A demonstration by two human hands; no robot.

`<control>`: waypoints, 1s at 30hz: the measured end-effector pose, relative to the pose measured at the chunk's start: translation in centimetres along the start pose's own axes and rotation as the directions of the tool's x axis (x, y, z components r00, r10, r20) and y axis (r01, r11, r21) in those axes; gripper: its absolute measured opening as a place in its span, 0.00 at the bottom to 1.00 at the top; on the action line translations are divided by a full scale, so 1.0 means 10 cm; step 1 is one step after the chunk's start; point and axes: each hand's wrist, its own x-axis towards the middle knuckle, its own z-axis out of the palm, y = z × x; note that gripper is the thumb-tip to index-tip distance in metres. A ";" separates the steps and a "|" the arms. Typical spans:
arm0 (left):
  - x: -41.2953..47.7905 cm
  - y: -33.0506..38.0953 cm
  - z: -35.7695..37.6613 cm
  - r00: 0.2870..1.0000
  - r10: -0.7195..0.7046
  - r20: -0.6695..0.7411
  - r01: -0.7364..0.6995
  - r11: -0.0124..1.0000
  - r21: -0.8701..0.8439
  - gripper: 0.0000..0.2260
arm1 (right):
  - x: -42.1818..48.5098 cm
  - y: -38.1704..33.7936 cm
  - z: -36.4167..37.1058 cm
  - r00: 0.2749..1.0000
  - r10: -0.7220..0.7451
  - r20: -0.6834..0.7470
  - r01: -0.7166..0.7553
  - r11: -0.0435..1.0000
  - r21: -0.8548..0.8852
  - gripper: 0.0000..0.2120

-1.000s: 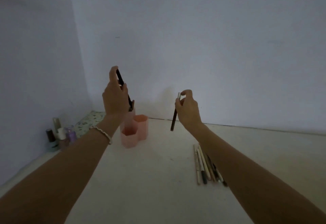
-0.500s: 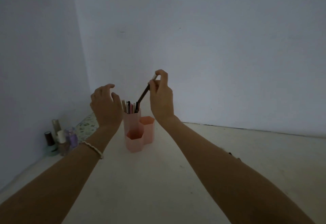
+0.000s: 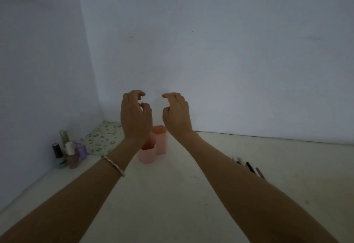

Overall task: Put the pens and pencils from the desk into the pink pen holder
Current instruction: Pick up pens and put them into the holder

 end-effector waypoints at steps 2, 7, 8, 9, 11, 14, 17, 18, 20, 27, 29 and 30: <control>-0.18 0.22 0.12 0.994 0.009 0.113 -0.008 1.000 -0.011 0.10 | -0.04 0.12 -0.29 0.999 0.032 -0.006 -0.033 0.999 -0.028 0.20; -0.75 0.63 0.52 0.707 -0.131 0.695 0.023 0.986 0.163 0.09 | -0.19 0.49 -0.84 0.982 0.187 0.026 -0.186 0.981 -0.051 0.15; -0.90 0.71 0.60 0.601 -0.175 0.780 0.010 0.977 0.212 0.10 | -0.23 0.56 -0.95 0.976 0.214 0.028 -0.213 0.976 -0.056 0.13; -1.04 0.78 0.66 0.504 -0.214 0.837 -0.002 0.968 0.250 0.11 | -0.27 0.64 -1.05 0.972 0.232 0.031 -0.230 0.971 -0.064 0.12; -1.27 0.86 0.75 0.360 -0.280 0.890 0.001 0.954 0.300 0.14 | -0.34 0.74 -1.19 0.965 0.260 0.035 -0.256 0.963 -0.080 0.12; -1.49 0.95 0.79 0.289 -0.324 0.901 0.031 0.944 0.330 0.16 | -0.43 0.86 -1.40 0.959 0.281 0.029 -0.278 0.957 -0.088 0.12; -1.59 1.00 0.78 0.291 -0.352 0.889 0.024 0.932 0.362 0.17 | -0.49 0.94 -1.56 0.954 0.298 0.018 -0.295 0.951 -0.088 0.12; -1.61 1.00 0.78 0.295 -0.363 0.884 0.015 0.927 0.375 0.17 | -0.50 0.96 -1.59 0.953 0.303 0.016 -0.300 0.949 -0.091 0.12; -1.63 1.01 0.78 0.303 -0.375 0.876 -0.001 0.919 0.394 0.17 | -0.53 0.99 -1.63 0.949 0.315 0.017 -0.313 0.946 -0.089 0.13; -1.57 0.90 0.68 0.506 -0.321 0.801 -0.253 0.832 0.493 0.14 | -0.67 0.96 -1.55 0.889 0.402 0.220 -0.362 0.910 -0.202 0.11; -1.40 0.85 0.63 0.520 -0.316 0.794 -0.197 0.860 0.472 0.18 | -0.70 0.97 -1.51 0.838 0.447 0.311 -0.358 0.883 -0.304 0.10; -1.30 0.83 0.62 0.521 -0.314 0.793 -0.148 0.882 0.447 0.20 | -0.72 0.98 -1.49 0.807 0.465 0.364 -0.342 0.871 -0.353 0.09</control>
